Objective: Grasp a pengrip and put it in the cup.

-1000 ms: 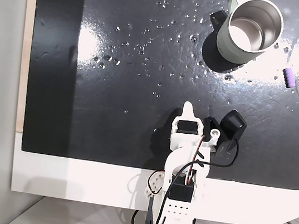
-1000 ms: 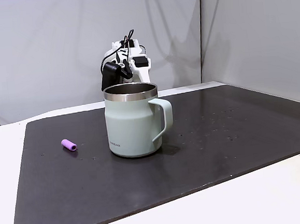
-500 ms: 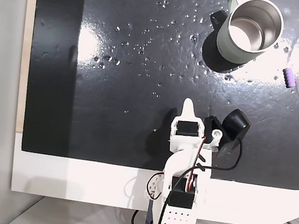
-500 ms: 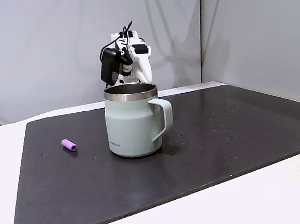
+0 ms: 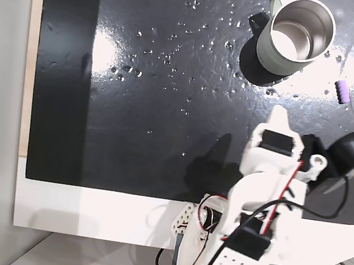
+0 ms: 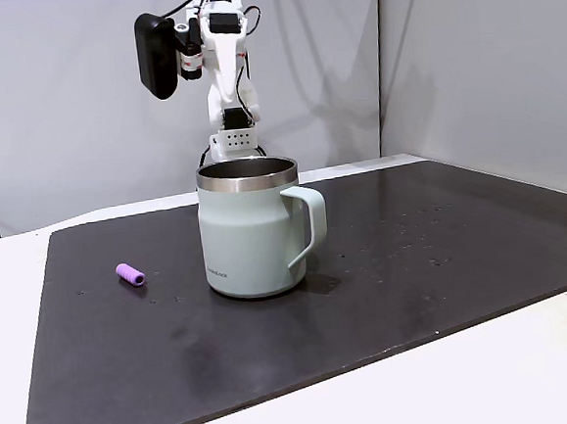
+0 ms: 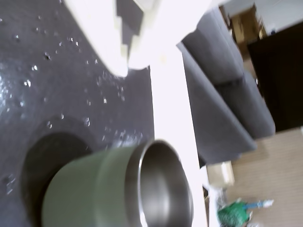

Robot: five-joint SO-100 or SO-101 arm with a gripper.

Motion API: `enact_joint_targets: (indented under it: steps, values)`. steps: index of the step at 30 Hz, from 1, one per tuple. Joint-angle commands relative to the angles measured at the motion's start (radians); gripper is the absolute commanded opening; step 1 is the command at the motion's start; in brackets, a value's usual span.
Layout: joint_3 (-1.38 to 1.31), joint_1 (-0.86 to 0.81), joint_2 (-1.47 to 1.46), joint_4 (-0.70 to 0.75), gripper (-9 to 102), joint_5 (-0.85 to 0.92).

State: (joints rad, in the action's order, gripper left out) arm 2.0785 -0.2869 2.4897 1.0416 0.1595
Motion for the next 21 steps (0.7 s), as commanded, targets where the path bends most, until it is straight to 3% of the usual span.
enact_joint_targets:
  steps: [1, 16, 21]
  values:
    - [-0.244, -0.086, -0.181, 0.064, 1, -0.02]
    - [-0.804, -0.325, -0.79, 0.29, 9, -0.02]
    - [-1.031, -0.354, -1.023, 0.426, 12, -0.005]
